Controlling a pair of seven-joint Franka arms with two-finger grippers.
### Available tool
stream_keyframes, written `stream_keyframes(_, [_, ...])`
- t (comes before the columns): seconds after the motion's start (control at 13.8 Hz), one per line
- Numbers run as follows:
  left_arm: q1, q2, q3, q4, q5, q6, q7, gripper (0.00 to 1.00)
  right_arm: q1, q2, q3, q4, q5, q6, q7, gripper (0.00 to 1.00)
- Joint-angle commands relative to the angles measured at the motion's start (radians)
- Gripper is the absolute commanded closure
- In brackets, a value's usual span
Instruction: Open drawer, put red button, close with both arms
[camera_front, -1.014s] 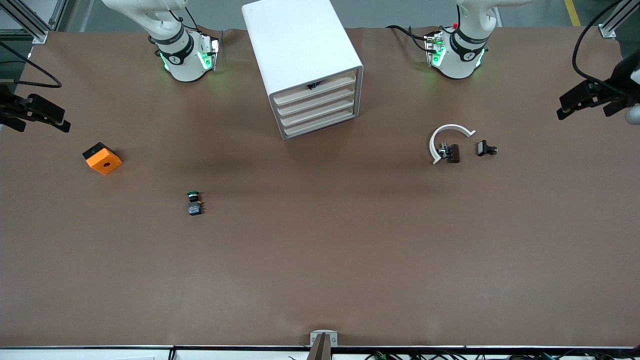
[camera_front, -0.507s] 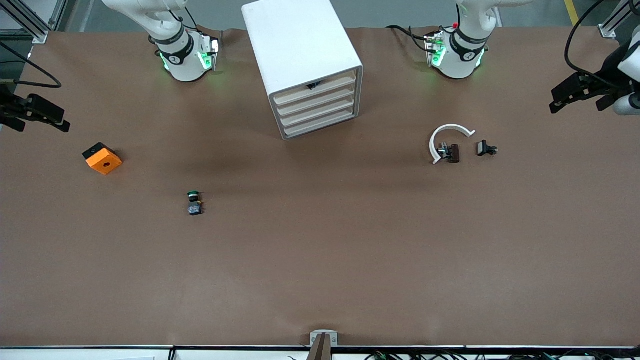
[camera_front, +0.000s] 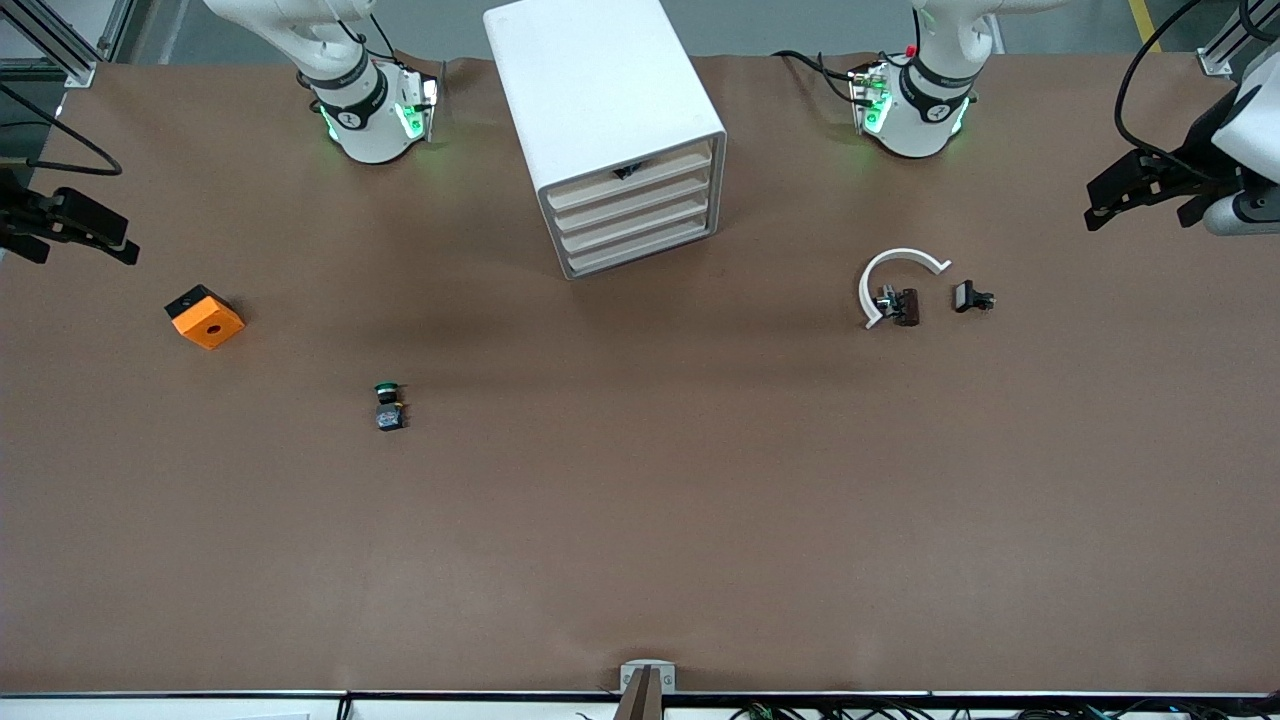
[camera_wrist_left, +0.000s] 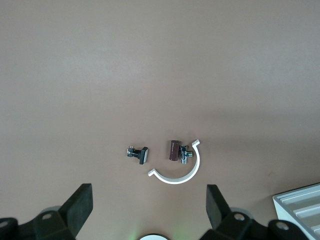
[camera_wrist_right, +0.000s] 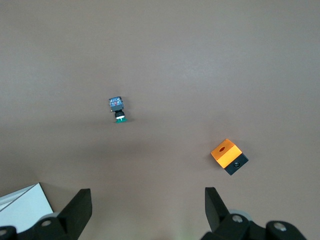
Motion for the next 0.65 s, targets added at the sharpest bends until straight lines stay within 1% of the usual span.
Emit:
stream_keyframes(0.0, [0.004,-0.008,0.005,0.004,-0.010,0.007,0.004,0.00,0.004,0.009,-0.001,0.022,-0.016,-0.007,-0.003,0.00])
stream_keyframes(0.58, [0.001,0.005,-0.001,0.017,-0.005,0.004,0.001,0.00,0.004,0.009,-0.001,0.022,-0.016,-0.001,-0.003,0.00])
